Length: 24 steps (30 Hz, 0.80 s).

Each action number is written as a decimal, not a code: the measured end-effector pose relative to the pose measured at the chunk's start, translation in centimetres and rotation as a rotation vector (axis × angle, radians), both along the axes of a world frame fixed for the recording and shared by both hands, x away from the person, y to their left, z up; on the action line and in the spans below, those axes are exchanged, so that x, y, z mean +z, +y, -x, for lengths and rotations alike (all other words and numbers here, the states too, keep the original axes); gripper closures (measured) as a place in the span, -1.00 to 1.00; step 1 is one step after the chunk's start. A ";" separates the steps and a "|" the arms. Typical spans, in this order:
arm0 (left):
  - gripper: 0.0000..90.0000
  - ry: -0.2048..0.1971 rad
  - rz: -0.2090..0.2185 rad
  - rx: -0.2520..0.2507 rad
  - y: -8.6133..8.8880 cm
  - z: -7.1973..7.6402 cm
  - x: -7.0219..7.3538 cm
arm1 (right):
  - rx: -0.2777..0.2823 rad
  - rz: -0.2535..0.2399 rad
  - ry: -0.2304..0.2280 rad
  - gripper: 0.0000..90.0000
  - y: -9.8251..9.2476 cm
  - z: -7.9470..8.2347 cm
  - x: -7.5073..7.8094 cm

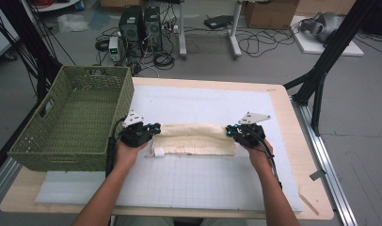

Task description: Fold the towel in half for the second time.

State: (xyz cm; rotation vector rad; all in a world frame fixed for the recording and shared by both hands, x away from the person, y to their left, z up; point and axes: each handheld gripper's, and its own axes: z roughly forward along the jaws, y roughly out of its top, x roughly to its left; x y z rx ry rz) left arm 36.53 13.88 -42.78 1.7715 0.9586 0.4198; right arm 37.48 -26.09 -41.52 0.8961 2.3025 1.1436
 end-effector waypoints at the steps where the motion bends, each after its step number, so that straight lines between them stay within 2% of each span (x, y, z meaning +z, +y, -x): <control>1: 0.88 0.002 0.000 -0.002 0.0 0.1 -0.1 | 0.001 -0.004 0.000 0.86 -0.2 0.2 -0.3; 5: 0.87 0.009 -0.007 -0.011 0.0 0.4 -0.4 | 0.015 -0.012 0.001 0.86 -0.5 0.9 -0.9; 6: 0.87 0.009 -0.010 -0.012 0.0 0.6 -0.5 | 0.019 -0.015 -0.011 0.86 -0.6 1.1 -1.0; 8: 0.86 0.029 -0.020 -0.024 0.0 0.7 -0.6 | 0.021 -0.022 -0.012 0.86 -0.6 1.5 -1.1; 11: 0.86 0.010 -0.029 -0.029 -0.1 1.2 -0.6 | 0.027 -0.026 -0.017 0.86 -0.8 2.0 -1.5; 15: 0.84 0.018 -0.044 -0.026 0.1 1.9 -0.9 | 0.031 -0.032 -0.021 0.85 -0.9 2.7 -1.9; 16: 0.83 0.032 -0.051 -0.030 0.0 2.0 -1.0 | 0.032 -0.031 -0.023 0.85 -1.0 2.9 -2.0; 18: 0.82 0.021 -0.049 -0.030 0.0 2.3 -1.1 | 0.034 -0.034 -0.027 0.85 -1.0 3.2 -2.3; 19: 0.81 0.035 -0.057 -0.035 0.1 2.4 -1.1 | 0.034 -0.034 -0.025 0.85 -1.0 3.3 -2.3; 21: 0.78 0.022 -0.052 -0.033 0.1 2.7 -1.2 | 0.036 -0.036 -0.026 0.85 -1.0 3.6 -2.4; 24: 0.48 0.042 -0.040 -0.011 0.3 3.0 -1.0 | 0.040 -0.026 -0.037 0.85 -1.0 3.9 -2.5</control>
